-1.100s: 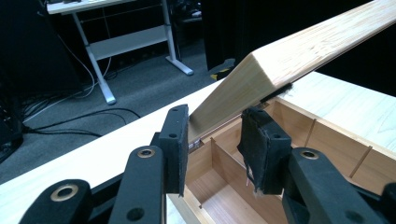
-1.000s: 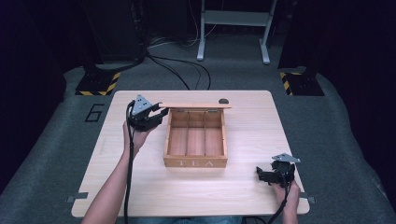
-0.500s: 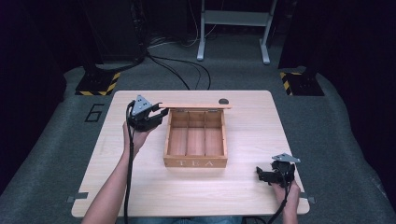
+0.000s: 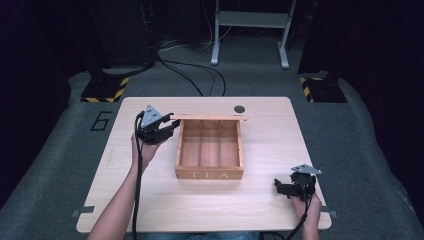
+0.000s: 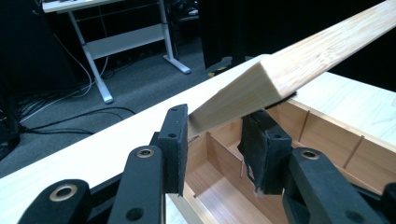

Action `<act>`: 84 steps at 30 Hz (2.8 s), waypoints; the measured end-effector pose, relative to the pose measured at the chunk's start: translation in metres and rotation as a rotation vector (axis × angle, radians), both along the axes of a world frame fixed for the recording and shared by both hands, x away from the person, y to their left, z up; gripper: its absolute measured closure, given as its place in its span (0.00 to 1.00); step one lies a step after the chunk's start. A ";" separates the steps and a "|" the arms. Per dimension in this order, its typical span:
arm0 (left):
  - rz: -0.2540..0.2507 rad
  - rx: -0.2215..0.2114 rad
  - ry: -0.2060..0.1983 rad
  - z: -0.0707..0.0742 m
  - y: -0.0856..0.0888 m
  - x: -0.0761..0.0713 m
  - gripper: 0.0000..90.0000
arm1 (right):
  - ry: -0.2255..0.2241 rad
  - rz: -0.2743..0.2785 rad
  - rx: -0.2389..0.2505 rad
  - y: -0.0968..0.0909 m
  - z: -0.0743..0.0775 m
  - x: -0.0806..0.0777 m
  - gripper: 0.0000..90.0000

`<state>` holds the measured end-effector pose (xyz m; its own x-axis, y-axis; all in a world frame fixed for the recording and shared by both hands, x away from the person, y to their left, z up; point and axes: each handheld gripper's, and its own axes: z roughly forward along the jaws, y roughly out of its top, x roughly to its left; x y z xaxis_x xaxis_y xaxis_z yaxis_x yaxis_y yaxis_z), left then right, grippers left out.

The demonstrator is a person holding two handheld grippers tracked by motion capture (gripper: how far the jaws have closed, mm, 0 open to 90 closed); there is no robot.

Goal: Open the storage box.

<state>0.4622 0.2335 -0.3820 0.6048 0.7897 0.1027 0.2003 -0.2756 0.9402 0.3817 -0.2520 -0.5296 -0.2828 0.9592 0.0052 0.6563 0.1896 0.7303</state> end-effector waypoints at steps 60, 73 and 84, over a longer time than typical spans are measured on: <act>-0.055 -0.022 0.241 -0.098 0.005 -0.046 0.40 | -0.004 0.004 -0.007 0.000 0.000 0.000 0.05; -0.118 0.028 0.292 -0.100 0.004 -0.050 0.19 | -0.001 0.006 -0.006 0.000 0.000 0.000 0.05; -0.108 -0.007 0.301 -0.114 0.008 -0.056 0.10 | 0.002 0.007 -0.008 0.000 0.000 0.000 0.05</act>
<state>0.4059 0.2411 -0.4963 0.6877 0.7192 -0.0986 0.4394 -0.3043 0.8452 0.3815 -0.2522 -0.5295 -0.2899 0.9571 -0.0016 0.6566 0.2001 0.7272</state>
